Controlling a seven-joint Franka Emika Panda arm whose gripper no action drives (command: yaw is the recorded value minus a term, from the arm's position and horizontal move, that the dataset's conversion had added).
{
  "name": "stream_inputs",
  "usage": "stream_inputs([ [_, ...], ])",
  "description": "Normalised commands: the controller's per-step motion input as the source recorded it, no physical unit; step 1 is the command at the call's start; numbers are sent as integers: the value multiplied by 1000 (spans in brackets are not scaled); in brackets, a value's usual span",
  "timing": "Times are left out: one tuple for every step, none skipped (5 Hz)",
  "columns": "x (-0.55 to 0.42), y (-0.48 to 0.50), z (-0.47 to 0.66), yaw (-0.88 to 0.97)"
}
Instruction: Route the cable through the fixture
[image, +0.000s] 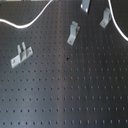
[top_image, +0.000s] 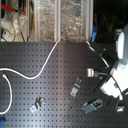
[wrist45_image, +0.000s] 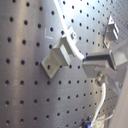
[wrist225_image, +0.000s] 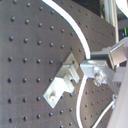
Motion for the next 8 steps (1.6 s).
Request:
stream_inputs([
  [-2, 242, 421, -565],
  [-20, 225, 476, -471],
  [4, 169, 523, -445],
  [54, 160, 445, -420],
  [11, 160, 429, -383],
  [-239, 64, 332, -291],
  [-454, -103, 12, -206],
  [-329, -31, 9, -74],
])
